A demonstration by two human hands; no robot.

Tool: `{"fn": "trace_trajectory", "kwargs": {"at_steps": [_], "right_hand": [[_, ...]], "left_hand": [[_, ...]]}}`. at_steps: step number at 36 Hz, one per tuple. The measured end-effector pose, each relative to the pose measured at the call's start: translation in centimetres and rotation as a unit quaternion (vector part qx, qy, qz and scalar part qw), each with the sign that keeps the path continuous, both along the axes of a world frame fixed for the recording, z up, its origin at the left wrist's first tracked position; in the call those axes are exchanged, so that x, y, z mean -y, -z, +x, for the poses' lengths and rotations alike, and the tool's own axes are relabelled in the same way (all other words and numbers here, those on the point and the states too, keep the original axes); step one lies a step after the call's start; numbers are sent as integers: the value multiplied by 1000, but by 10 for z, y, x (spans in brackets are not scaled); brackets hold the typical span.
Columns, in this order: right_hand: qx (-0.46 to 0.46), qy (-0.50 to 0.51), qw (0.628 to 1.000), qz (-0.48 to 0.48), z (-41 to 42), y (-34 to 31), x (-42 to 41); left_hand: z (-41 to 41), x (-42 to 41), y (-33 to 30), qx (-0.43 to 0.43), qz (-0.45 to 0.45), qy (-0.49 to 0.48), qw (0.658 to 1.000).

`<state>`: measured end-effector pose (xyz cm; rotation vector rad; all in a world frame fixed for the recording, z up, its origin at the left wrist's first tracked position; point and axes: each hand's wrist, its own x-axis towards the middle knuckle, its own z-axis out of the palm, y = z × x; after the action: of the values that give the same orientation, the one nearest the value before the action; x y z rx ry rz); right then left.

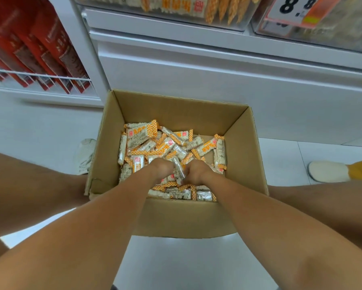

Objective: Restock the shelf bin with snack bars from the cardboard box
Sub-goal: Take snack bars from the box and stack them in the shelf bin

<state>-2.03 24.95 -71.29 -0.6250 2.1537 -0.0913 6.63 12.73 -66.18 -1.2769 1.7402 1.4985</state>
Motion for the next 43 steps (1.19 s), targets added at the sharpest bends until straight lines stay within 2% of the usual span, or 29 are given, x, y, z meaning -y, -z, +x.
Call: {"fn": "trace_trajectory", "kwargs": {"at_steps": [2,5,10,12,14,16,17,19,22,24,26,28,30,31,33,36,37,38,39,40,41,42,43], "right_hand": [[58,73,993,-66,-4,-1,2],[184,206,945,-173,-8,-8,2],[331,257,884,-206,-11,-32,4],[287,306,879,-228,-18,-34,5],[112,314,919,-209,-28,-25,2],[-62,211,972,-86,-37,-17,-8],[-104,149,983,-12,-36,-15,-13],[-99,79,989,78,-29,-10,-27],[-79,55,989,116,-19,-3,-43],[-57,75,990,108,-20,-3,-45],[-33,165,985,39,-26,-10,-41],[59,289,952,-79,-34,-21,-30],[214,373,885,-178,-35,-41,-14],[262,384,861,-206,-34,-49,-5],[308,394,831,-243,-30,-61,10],[339,453,771,-292,-28,-61,14],[318,471,772,-287,-28,-55,11],[266,464,802,-266,-30,-45,6],[182,415,866,-213,-31,-37,0],[96,316,935,-133,-31,-31,-7],[41,202,978,-35,-28,-25,-14],[14,106,993,45,-24,-18,-21],[11,46,994,102,-19,-14,-28]], "left_hand": [[0,-1,0,-10,7,4,1000],[-4,-2,7,-32,37,-39,998],[-13,1,7,-74,-1,-146,986],[-15,3,6,-87,2,-165,982],[-14,4,4,-101,41,-174,979],[-11,4,6,-101,66,-173,977],[-8,3,5,-101,68,-169,978],[-5,2,11,-99,60,-155,981],[-2,3,13,-83,66,-141,984],[-3,6,11,-79,80,-149,982],[-5,7,8,-78,80,-143,983],[-7,7,10,-76,96,-148,981],[-9,6,14,-75,118,-145,980],[-9,5,13,-83,131,-137,978],[-9,3,10,-97,161,-115,975],[-9,6,6,-121,152,-150,969],[-8,7,6,-125,137,-165,969],[-6,10,8,-117,120,-176,970],[-5,11,10,-112,107,-179,972],[-4,12,12,-106,103,-186,971],[-3,13,16,-105,98,-191,971],[-1,13,15,-101,101,-196,970],[0,14,19,-102,104,-196,970]]}}
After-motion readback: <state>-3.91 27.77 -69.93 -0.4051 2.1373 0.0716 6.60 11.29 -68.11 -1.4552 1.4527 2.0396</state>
